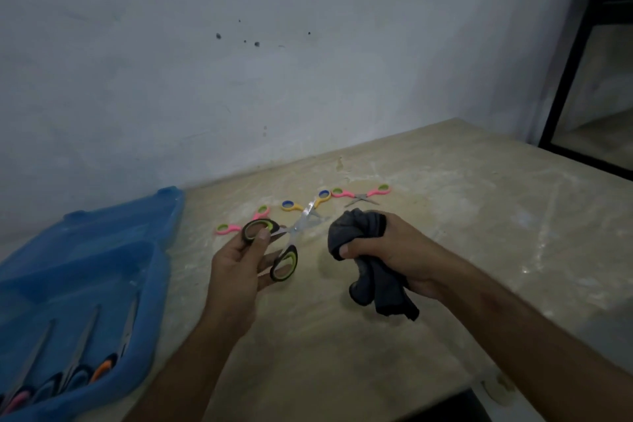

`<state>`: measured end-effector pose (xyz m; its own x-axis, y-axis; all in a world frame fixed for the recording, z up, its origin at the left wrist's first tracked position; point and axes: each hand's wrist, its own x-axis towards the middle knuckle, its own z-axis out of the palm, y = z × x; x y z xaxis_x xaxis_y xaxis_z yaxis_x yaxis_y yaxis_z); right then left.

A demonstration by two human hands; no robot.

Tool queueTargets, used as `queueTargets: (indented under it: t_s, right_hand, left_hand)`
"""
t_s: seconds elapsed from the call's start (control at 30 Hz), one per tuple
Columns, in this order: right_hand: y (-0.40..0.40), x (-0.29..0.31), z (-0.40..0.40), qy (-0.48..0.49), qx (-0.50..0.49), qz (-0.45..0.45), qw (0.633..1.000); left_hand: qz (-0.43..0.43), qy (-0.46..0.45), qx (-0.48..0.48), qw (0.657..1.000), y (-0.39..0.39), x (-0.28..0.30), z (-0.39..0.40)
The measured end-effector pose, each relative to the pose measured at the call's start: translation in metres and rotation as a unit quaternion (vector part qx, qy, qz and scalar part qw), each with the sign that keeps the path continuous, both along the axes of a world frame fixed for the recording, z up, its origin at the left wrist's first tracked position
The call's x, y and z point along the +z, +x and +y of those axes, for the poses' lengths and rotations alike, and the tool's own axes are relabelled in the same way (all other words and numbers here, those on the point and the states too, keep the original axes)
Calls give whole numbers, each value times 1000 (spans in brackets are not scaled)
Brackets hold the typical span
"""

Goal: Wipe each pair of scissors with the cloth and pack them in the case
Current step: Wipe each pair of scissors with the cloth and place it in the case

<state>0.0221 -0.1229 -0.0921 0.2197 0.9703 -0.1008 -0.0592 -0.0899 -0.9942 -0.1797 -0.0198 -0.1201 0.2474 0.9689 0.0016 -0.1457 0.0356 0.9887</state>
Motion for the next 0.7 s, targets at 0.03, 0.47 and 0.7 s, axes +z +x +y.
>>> queueTargets:
  t_s: [0.03, 0.47, 0.7]
  right_hand:
    - [0, -4, 1, 7, -10, 5, 1000]
    - [-50, -15, 40, 276, -64, -384, 879]
    - [-55, -49, 28, 252, 81, -531, 805]
  left_hand:
    - [-15, -34, -7, 999, 1, -1, 0]
    - [-68, -76, -12, 995, 0, -10, -7]
    - [-43, -14, 45, 998, -1, -14, -15]
